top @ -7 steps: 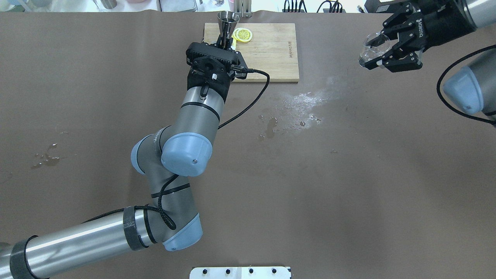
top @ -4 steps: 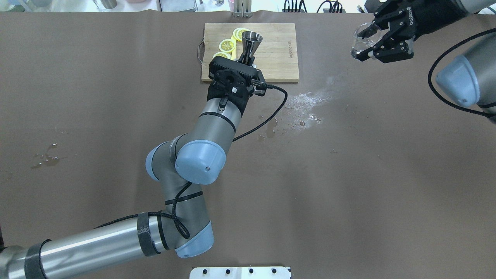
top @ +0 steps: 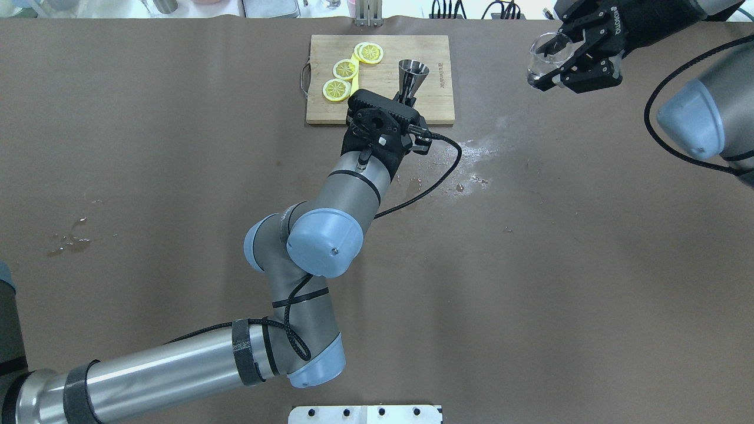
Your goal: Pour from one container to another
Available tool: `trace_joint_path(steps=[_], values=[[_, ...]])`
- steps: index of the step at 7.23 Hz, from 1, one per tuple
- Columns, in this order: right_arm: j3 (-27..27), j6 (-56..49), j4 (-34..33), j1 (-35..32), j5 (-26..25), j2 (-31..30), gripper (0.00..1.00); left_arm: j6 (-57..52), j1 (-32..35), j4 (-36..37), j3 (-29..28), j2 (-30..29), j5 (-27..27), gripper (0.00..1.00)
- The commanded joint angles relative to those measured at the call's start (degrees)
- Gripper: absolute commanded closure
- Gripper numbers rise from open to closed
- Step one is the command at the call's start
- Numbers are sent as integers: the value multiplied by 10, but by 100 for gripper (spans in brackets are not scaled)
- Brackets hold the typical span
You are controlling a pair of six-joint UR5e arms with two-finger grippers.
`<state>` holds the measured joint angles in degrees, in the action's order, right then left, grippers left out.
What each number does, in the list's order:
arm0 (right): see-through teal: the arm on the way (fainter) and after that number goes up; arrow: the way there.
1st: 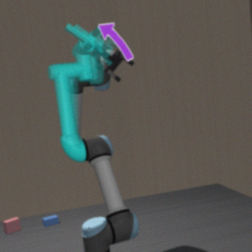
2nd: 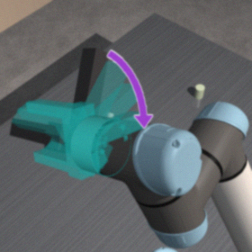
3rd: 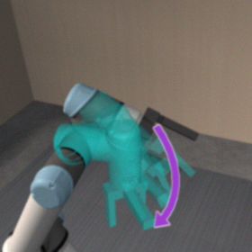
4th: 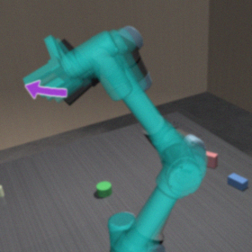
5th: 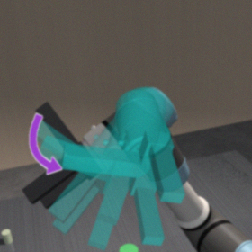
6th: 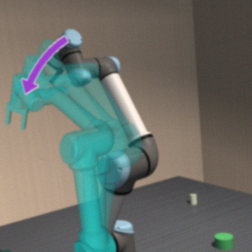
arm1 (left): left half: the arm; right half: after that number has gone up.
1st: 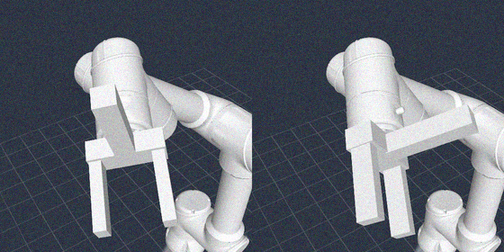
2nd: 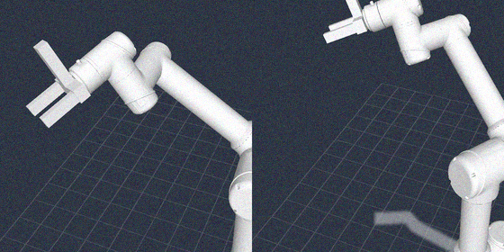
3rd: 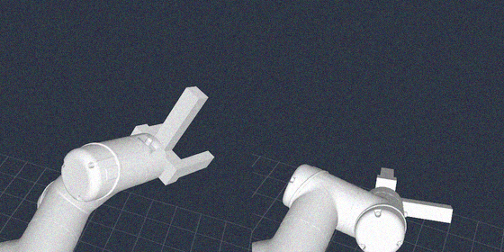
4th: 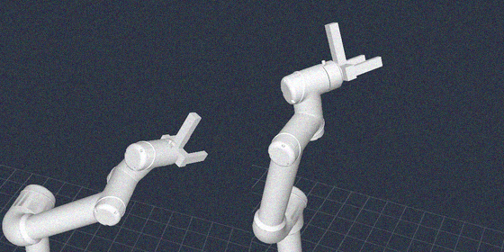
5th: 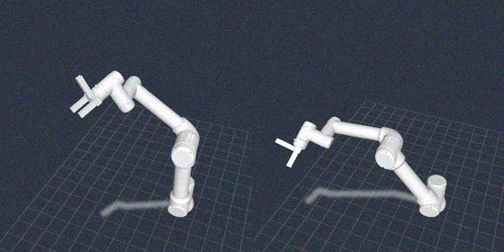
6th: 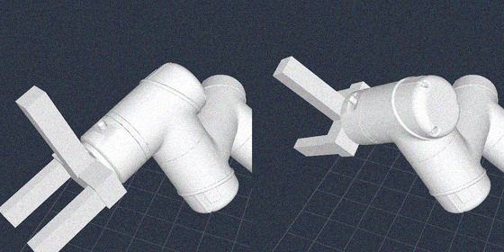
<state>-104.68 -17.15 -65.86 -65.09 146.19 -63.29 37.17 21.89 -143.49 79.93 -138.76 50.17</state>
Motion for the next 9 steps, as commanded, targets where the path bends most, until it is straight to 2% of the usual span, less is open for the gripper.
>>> trace_joint_path(steps=[1,2,4,5,7,9], values=[[-3,-9,-30,4,-6,11,100,-1,-1,-50,-18,0,-19,100],[-1,-24,-71,7,-23,34,100,3,-2,-53,-38,0,-60,100],[1,-80,-144,8,-48,73,100,5,-3,-93,-73,0,-88,100],[1,-84,-149,8,-56,76,100,3,-2,-134,-105,0,-104,100],[1,-84,-152,13,-71,84,100,0,-3,-142,-114,-4,-106,100],[3,-109,-205,46,-120,112,100,0,-3,-143,-123,-12,-111,100]])
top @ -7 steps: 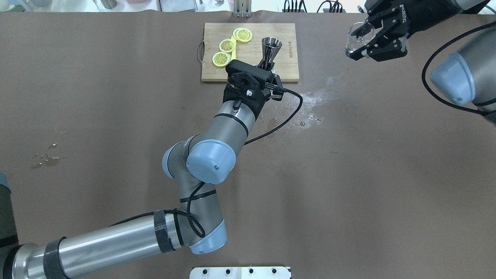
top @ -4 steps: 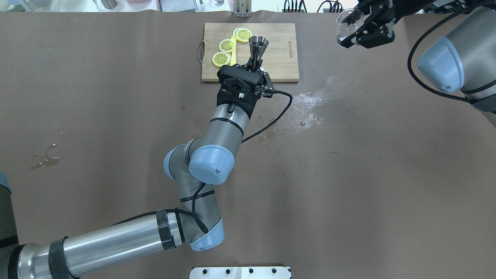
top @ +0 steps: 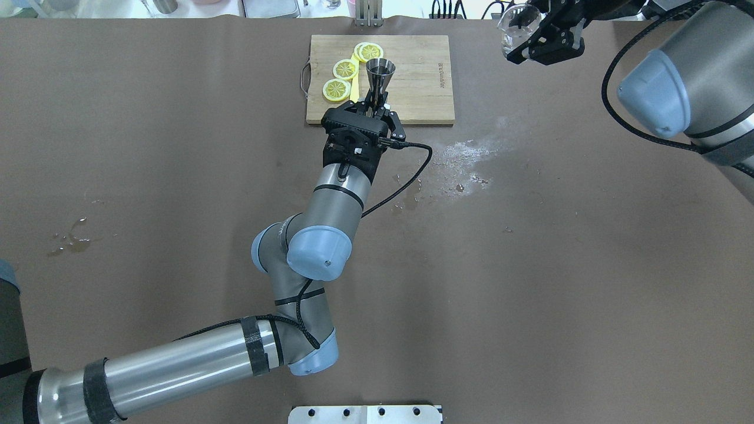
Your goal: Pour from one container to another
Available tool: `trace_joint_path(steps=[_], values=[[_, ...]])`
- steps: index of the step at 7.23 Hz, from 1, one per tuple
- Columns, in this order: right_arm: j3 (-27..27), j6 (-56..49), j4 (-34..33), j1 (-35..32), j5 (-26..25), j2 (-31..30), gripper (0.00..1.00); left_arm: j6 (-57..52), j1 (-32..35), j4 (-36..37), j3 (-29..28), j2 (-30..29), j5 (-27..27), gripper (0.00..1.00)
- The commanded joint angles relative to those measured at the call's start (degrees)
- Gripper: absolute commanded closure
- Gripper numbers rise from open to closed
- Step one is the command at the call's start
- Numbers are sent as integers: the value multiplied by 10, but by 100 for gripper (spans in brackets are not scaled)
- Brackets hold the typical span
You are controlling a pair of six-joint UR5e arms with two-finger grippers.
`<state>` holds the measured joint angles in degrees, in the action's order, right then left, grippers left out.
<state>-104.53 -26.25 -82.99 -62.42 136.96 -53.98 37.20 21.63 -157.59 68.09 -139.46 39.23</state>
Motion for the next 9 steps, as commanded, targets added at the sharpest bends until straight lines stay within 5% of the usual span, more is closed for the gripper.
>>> trace_joint_path(steps=[1,6,9], values=[[8,-33,-54,31,-47,30,100,0,0,-3,-7,-5,-2,100],[157,-103,-110,41,-70,159,100,-2,-1,-50,-25,-5,-1,100],[173,-157,-160,76,-107,189,100,-2,-4,-50,-26,-6,-2,100]])
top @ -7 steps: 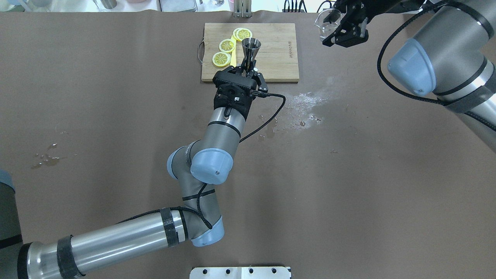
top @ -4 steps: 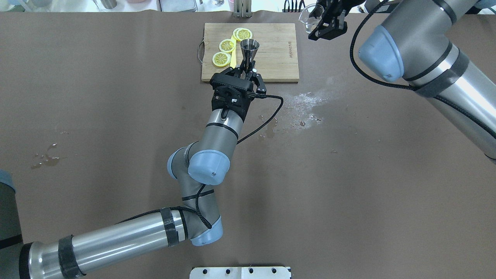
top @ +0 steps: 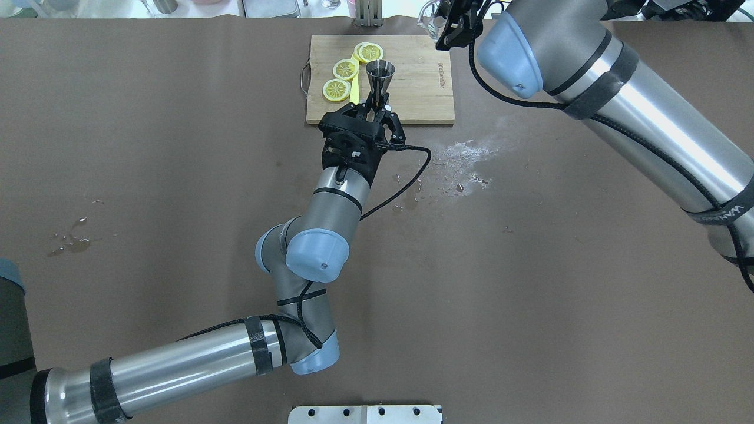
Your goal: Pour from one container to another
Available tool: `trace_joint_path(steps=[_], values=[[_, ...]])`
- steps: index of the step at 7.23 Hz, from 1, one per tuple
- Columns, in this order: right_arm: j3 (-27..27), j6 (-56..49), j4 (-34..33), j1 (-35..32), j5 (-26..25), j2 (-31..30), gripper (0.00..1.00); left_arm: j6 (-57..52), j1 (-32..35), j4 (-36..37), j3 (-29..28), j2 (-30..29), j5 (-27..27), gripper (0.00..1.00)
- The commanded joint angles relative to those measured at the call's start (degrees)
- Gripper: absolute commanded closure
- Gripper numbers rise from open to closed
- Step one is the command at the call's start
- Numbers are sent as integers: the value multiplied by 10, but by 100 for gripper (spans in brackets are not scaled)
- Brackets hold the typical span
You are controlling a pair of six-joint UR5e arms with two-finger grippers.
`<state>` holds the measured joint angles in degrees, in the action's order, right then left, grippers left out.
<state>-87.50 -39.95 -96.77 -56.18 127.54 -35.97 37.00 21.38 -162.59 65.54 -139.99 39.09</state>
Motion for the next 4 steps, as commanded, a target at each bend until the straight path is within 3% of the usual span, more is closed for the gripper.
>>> trace_joint_path(steps=[1,4], values=[[4,-32,-38,20,-25,17,100,0,-2,-1,-1,0,-1,100],[21,-80,-83,27,-41,45,100,1,-3,-4,-1,0,2,100]])
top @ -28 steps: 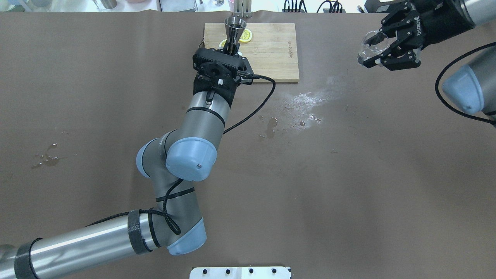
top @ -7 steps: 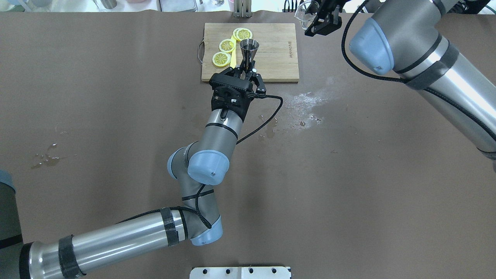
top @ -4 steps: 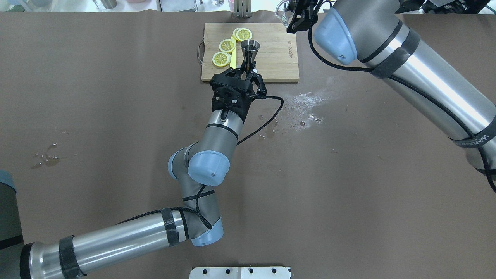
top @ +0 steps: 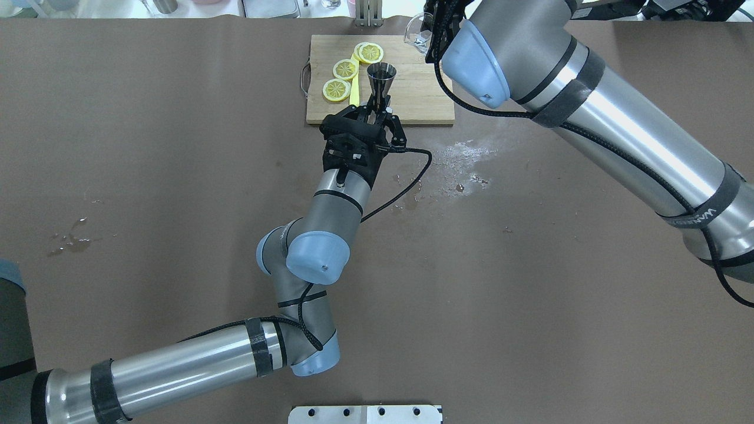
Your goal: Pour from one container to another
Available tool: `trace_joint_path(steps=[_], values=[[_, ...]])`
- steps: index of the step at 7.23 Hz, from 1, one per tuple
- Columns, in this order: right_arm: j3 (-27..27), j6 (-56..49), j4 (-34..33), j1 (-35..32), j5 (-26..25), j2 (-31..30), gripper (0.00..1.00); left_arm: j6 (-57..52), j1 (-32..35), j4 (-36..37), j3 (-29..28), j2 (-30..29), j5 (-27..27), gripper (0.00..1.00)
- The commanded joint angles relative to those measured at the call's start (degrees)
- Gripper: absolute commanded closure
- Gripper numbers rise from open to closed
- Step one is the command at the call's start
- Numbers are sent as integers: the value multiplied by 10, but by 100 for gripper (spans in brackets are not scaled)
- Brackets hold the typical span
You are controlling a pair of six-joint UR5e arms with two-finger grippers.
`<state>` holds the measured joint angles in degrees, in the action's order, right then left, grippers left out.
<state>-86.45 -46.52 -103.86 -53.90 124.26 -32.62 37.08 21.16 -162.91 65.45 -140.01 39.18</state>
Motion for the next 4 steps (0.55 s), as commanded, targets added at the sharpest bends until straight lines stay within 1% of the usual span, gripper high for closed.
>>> trace_joint_path(steps=[1,2,4], values=[[22,-20,-21,14,-21,21,100,0,0,0,0,0,3,100],[25,-34,-34,23,-31,26,100,0,-1,0,0,0,3,100],[31,-47,-48,27,-37,30,100,0,-1,0,0,0,3,100]])
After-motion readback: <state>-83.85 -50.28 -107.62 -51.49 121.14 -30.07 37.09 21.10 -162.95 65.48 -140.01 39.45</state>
